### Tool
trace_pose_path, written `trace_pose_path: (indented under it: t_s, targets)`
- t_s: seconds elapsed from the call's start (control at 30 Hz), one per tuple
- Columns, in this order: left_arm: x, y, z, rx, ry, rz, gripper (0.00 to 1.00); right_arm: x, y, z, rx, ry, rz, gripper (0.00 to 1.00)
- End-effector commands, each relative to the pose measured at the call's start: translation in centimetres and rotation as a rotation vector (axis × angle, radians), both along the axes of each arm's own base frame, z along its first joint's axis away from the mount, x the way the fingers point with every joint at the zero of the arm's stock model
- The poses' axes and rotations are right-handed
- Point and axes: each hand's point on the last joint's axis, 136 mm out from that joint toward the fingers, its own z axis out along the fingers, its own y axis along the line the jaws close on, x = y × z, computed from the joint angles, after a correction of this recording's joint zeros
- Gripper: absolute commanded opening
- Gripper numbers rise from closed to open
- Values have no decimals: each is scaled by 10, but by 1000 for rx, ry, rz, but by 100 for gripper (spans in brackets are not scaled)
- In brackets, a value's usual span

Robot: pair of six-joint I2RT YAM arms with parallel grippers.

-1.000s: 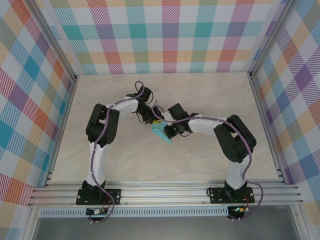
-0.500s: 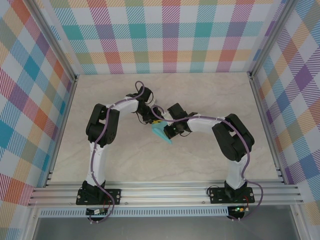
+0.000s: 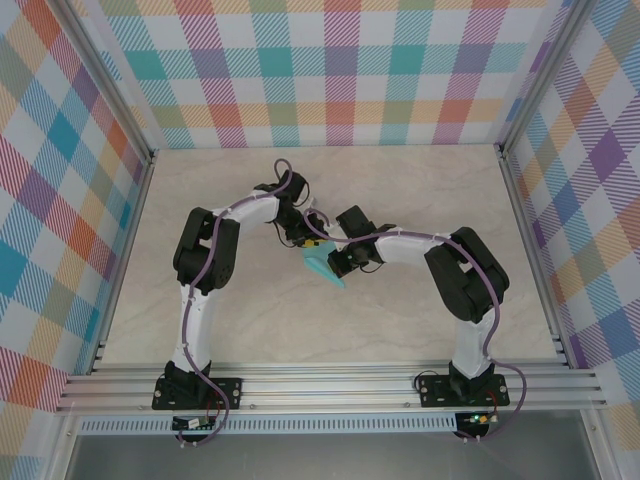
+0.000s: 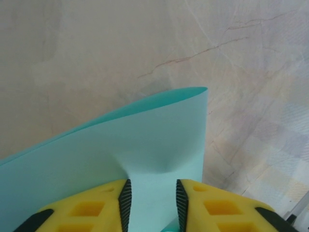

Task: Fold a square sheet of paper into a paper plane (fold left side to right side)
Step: Third fold the triangle at the center of the table.

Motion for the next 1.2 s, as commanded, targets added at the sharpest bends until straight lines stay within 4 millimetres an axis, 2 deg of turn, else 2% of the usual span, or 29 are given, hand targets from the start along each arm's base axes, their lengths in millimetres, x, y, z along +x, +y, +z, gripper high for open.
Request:
trace_pose_path:
  t_s: [0.0,0.13,0.27,0.5,0.67,0.9,1.17]
  targets:
    - [1,12,14,25,11,-8,36,-26,-12,-24,-42,123,18,0]
    - [5,23,33,13,-15,12,37,-27,-10,-23,-34,122,28,0]
    - [-13,31,42,6,-29,12,32,-27,-8,-20,-21,121,35,0]
    - [-41,13,45,-178,36,26,21,-26,-7,-19,-25,117,45,0]
    - [-54,1,35,-213,106,-2,19,-24,-8,-19,-28,116,41,0]
    - [-60,-4,15,-189,143,-10,19,-26,-8,-22,-34,127,39,0]
    - [-66,5,-9,-107,164,2,18,-25,-10,-24,-46,128,37,0]
